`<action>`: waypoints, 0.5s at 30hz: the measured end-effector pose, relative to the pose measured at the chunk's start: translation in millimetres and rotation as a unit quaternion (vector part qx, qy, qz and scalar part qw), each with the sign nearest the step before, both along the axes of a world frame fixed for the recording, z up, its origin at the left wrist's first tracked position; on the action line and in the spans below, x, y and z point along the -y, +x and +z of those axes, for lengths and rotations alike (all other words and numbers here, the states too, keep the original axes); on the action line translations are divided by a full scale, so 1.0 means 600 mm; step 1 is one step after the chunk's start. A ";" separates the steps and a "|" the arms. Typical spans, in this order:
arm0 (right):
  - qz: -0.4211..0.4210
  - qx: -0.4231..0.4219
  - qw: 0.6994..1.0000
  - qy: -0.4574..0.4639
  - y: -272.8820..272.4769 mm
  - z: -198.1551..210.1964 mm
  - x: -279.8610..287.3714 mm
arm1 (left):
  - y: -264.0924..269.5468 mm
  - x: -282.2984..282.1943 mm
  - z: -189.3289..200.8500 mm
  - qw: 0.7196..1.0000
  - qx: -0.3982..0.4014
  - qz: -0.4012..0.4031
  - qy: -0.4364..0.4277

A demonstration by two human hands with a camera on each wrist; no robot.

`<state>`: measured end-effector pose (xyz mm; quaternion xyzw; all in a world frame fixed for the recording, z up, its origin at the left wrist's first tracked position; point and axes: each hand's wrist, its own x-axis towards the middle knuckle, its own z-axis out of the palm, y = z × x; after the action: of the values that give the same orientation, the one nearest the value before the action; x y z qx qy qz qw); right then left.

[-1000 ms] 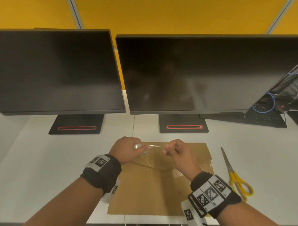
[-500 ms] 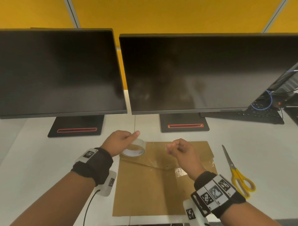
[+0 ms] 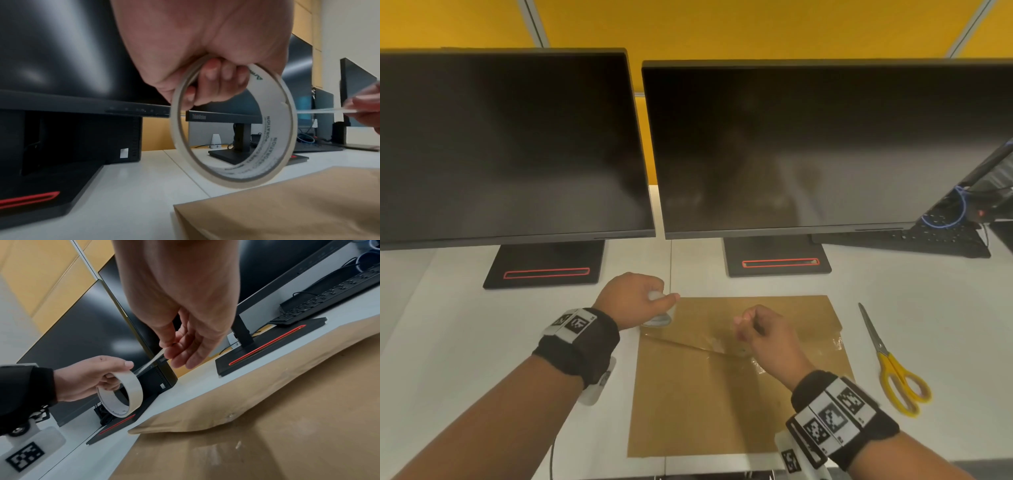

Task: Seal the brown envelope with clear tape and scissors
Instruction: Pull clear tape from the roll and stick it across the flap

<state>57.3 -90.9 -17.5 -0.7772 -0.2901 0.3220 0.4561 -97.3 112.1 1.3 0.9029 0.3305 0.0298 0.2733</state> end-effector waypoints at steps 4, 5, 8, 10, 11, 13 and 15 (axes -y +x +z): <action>-0.005 -0.010 1.000 -0.011 0.003 -0.002 0.003 | -0.007 -0.018 -0.003 0.990 -0.100 -0.041 0.095; 0.000 -0.007 1.000 -0.016 0.002 -0.001 0.003 | -0.009 -0.020 -0.005 0.987 -0.118 -0.046 0.103; -0.014 -0.026 1.000 -0.012 -0.002 -0.005 0.000 | -0.012 -0.019 -0.007 0.987 -0.119 -0.039 0.099; -0.033 -0.051 0.998 -0.008 -0.001 -0.008 -0.001 | -0.011 -0.015 -0.004 0.991 -0.105 -0.028 0.078; -0.040 -0.061 0.997 -0.008 0.001 -0.007 -0.001 | -0.010 -0.014 -0.003 0.993 -0.097 -0.022 0.058; -0.052 -0.071 0.996 -0.004 0.004 -0.005 0.000 | -0.010 -0.017 0.000 0.997 -0.073 -0.008 -0.002; -0.062 -0.070 0.996 -0.002 0.009 -0.004 0.004 | -0.013 -0.023 0.003 0.997 -0.043 -0.004 -0.063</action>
<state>62.9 -93.4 -19.9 -0.7701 -0.2085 0.3471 0.4929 -105.1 125.8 3.1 0.8859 0.3391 -0.0308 0.3151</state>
